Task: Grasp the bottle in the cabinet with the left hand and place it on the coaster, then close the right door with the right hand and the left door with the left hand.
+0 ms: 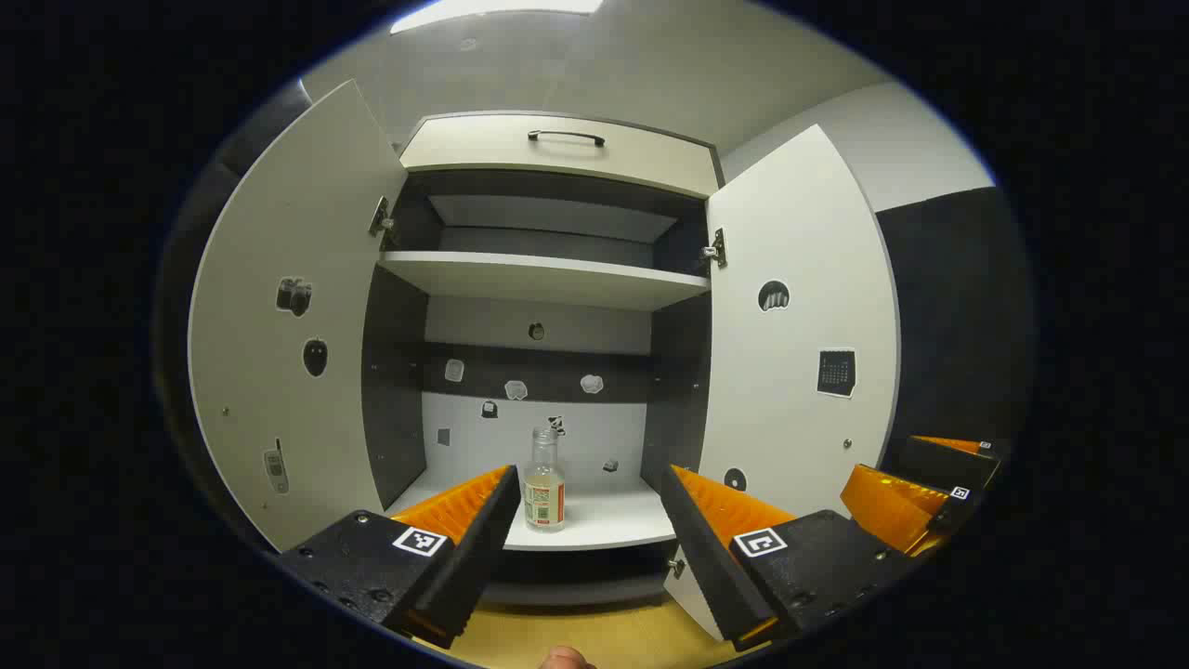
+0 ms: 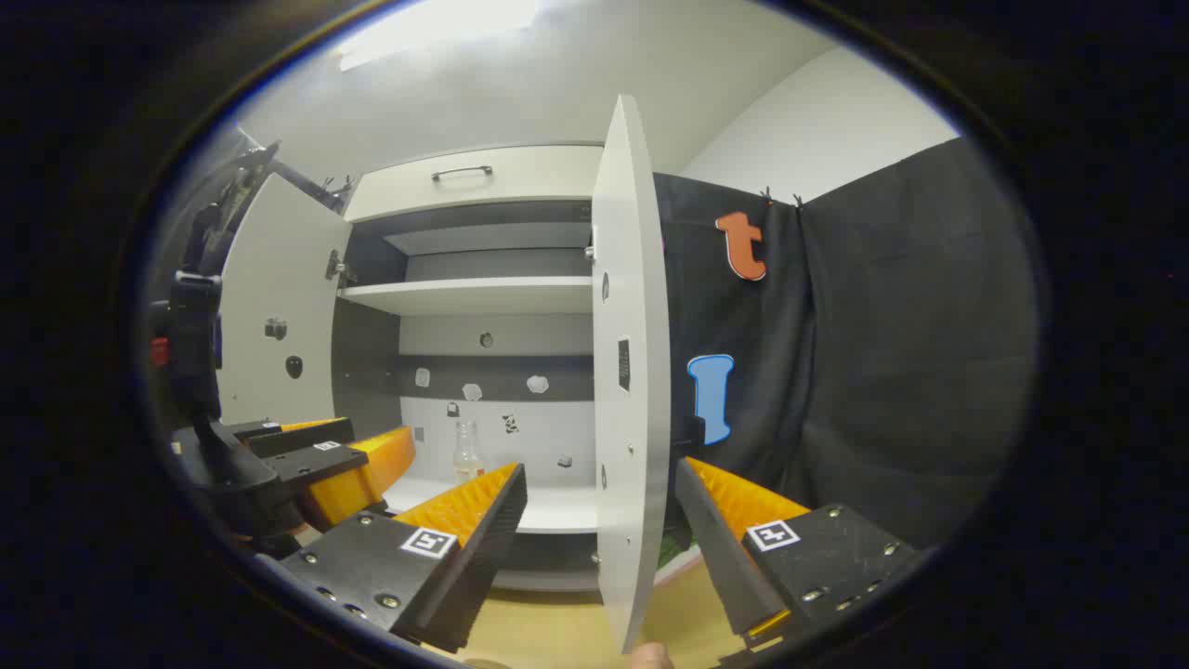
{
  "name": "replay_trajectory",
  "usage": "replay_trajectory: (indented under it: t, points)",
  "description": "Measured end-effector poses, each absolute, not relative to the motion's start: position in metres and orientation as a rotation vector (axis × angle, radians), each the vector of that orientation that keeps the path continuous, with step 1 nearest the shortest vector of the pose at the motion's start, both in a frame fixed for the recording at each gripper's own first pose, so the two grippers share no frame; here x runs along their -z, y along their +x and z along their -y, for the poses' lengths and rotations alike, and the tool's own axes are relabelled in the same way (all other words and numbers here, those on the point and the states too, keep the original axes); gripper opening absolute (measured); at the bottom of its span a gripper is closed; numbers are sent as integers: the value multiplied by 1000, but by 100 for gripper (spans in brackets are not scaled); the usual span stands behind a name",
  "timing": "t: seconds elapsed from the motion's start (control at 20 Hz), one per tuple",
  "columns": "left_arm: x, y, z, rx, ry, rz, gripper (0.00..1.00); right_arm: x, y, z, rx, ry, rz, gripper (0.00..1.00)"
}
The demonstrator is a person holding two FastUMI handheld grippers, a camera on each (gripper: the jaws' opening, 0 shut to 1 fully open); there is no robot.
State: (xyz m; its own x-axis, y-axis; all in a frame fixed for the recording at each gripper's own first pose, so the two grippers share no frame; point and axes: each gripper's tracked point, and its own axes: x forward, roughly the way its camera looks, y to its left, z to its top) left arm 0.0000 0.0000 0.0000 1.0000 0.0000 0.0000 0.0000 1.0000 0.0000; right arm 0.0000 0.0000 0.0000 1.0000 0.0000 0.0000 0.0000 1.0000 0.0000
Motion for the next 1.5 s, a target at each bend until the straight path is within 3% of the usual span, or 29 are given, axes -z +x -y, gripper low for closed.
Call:
replay_trajectory:
  t: [0.8,1.5]
  points:
    - [11,10,-10,-10,30,-26,96,3,1,-1,-1,-4,-11,98]
    - [54,73,-43,-20,-33,-87,96,1,5,-2,-2,-23,5,98]
